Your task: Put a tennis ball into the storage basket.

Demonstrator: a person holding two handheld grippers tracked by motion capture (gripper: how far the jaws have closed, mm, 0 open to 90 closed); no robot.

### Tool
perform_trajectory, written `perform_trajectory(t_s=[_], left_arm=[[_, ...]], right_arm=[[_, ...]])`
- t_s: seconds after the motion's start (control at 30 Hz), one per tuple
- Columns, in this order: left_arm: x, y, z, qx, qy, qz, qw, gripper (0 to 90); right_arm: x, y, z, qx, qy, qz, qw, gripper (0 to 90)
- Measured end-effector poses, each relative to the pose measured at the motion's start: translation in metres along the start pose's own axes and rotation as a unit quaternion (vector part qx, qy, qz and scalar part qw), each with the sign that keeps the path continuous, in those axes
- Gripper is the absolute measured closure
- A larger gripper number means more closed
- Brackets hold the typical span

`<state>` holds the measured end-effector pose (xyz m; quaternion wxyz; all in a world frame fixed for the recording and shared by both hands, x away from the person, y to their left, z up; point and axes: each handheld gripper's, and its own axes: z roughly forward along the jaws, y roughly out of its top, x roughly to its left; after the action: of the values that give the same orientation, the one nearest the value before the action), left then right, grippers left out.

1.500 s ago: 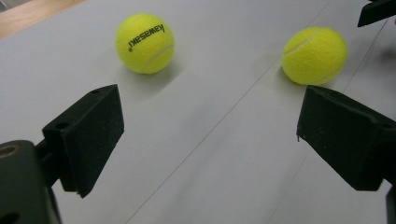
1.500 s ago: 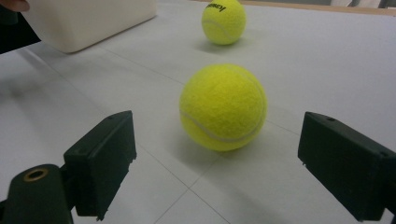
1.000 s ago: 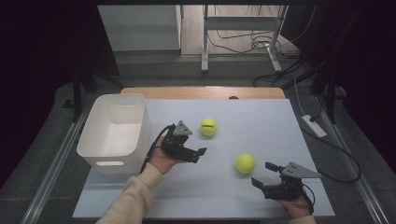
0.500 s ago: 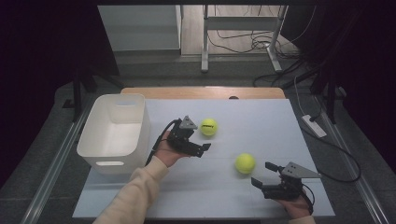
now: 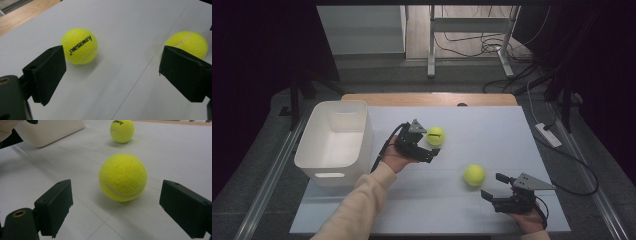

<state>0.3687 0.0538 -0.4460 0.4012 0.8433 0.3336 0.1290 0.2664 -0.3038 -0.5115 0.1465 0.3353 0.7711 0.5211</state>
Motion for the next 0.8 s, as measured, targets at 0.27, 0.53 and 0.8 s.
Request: perform_trajectory(t_s=[0.27, 0.53, 0.8], left_arm=[[0.006, 0.007, 0.005, -0.003, 0.001, -0.008, 1.0000, 8.1], [0.006, 0.013, 0.011, 0.002, 0.007, -0.003, 1.0000, 8.1], [0.009, 0.019, 0.018, 0.003, 0.014, -0.007, 0.9999, 8.4]], right_arm=[[-0.002, -0.001, -0.001, 0.001, -0.001, 0.000, 1.0000, 11.4], [-0.003, -0.001, 0.000, 0.003, 0.002, -0.003, 1.0000, 11.4], [-0.003, -0.001, 0.000, 0.004, 0.003, -0.003, 1.0000, 11.4]])
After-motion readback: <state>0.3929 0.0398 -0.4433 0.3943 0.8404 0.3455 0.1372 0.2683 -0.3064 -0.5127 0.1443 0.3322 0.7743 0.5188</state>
